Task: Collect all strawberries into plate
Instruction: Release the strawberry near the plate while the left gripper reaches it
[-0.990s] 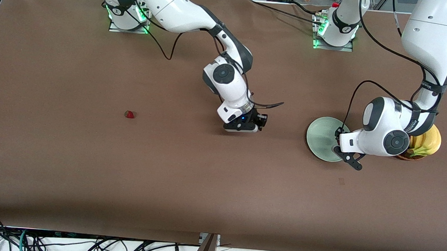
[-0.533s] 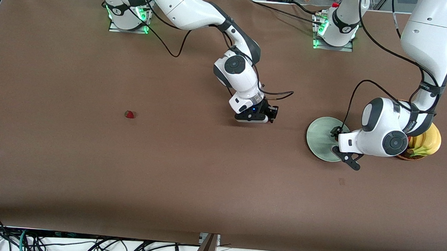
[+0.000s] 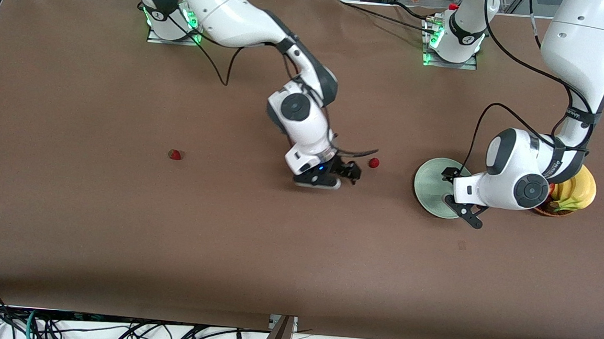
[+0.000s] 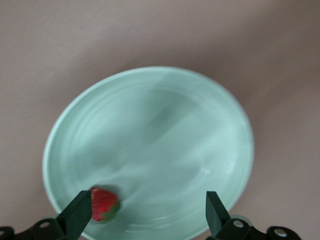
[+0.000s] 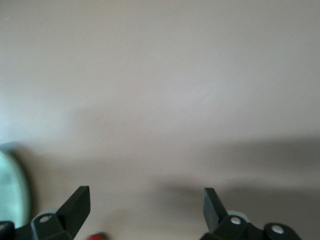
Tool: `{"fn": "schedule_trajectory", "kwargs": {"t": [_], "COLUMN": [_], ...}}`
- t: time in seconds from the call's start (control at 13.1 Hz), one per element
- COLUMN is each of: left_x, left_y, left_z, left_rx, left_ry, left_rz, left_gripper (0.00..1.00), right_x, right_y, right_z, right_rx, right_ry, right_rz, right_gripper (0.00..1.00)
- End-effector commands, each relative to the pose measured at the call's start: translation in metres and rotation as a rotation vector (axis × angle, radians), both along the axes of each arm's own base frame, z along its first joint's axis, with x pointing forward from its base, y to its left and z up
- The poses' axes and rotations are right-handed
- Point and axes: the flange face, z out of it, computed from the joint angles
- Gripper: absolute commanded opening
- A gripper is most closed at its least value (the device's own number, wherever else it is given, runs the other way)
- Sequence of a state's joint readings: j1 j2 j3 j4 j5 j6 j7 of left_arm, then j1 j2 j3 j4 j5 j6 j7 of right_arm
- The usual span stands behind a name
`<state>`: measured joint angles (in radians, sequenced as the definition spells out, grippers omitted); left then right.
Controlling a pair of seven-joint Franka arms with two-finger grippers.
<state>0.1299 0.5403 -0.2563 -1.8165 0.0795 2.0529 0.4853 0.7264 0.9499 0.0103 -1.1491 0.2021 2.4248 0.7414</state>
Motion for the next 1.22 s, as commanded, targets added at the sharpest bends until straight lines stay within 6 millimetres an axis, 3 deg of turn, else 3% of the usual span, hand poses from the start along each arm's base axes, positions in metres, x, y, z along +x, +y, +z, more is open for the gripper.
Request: {"fn": "schedule_trajectory", "kwargs": {"t": [0.0, 0.23, 0.38, 0.61, 0.84, 1.14], "left_x": [-0.007, -0.02, -0.028, -0.038, -0.061, -0.071], "left_y": [-0.033, -0.095, -0.13, -0.18, -0.19, -0.192], "left_z": [0.027, 0.039, 0.034, 0.026, -0.01, -0.034], "left_rx": [-0.022, 0.001, 0.004, -0.017, -0.03, -0.035], "left_ry": [0.011, 0.02, 0.014, -0.053, -0.132, -0.202], "left_rz": [0.067, 0.188, 0.224, 0.182, 0.188, 0.122], "left_gripper": [1.0, 1.0, 1.0, 1.0, 1.0, 1.0], "right_x": [0.036, 0.074, 0.097, 0.113, 0.106, 0.08], "right_y": [-0.063, -0.15, -0.227, -0.317, -0.364, -0.388], "right_z": [0.036, 0.055, 0.046, 0.037, 0.022, 0.002], "right_rx": [-0.059, -0.129, -0.185, -0.285, -0.321, -0.32], "right_ry": [0.057, 0.149, 0.231, 0.317, 0.369, 0.402], "right_rz": [0.093, 0.14, 0.2, 0.274, 0.316, 0.292], "right_gripper": [1.0, 1.0, 1.0, 1.0, 1.0, 1.0]}}
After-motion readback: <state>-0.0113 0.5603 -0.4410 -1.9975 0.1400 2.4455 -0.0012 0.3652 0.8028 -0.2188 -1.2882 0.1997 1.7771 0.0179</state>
